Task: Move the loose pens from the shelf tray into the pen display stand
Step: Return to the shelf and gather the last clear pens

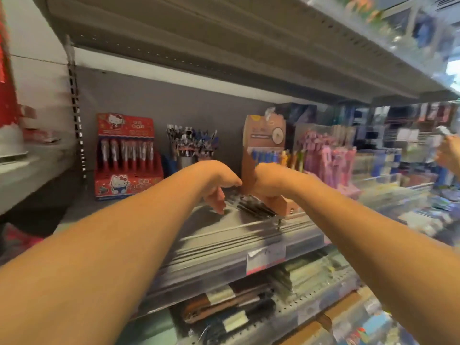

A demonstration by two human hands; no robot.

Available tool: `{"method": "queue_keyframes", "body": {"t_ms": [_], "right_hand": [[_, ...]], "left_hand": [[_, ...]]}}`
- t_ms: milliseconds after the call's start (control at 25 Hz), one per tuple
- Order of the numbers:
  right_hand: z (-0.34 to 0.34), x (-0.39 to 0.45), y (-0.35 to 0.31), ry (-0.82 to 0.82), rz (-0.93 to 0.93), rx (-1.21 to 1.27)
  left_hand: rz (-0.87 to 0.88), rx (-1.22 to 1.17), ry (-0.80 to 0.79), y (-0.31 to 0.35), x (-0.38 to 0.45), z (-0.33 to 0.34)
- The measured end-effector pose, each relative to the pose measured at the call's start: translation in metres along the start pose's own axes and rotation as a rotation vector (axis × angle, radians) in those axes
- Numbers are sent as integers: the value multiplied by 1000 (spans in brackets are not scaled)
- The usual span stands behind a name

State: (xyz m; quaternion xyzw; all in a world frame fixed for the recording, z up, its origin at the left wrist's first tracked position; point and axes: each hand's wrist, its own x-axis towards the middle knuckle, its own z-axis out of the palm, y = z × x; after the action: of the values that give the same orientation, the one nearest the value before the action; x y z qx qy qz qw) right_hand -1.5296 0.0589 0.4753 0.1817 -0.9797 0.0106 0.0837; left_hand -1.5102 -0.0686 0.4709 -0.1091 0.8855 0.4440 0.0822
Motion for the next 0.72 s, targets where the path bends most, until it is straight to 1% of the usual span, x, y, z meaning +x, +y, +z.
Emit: {"method": "queue_keyframes", "body": {"t_ms": [80, 160, 240, 360, 480, 520, 640, 720], "right_hand": [[10, 29, 1, -130, -78, -71], [17, 49, 3, -202, -140, -78], [22, 59, 3, -242, -162, -22], [29, 66, 1, -337, -192, 13], [32, 69, 0, -359, -246, 28], [33, 73, 3, -369, -255, 65], [35, 85, 11, -425, -199, 305], [40, 90, 15, -424, -194, 378]], "left_hand": [[-142, -87, -3, 5, 26, 13], [-210, -137, 12, 9, 44, 21], [-231, -180, 23, 13, 54, 22], [-241, -248, 104, 13, 59, 21], [-255, -310, 146, 11, 62, 22], [-266, -321, 153, 10, 63, 21], [-297, -339, 124, 8, 65, 20], [-317, -356, 148, 6, 66, 24]]}}
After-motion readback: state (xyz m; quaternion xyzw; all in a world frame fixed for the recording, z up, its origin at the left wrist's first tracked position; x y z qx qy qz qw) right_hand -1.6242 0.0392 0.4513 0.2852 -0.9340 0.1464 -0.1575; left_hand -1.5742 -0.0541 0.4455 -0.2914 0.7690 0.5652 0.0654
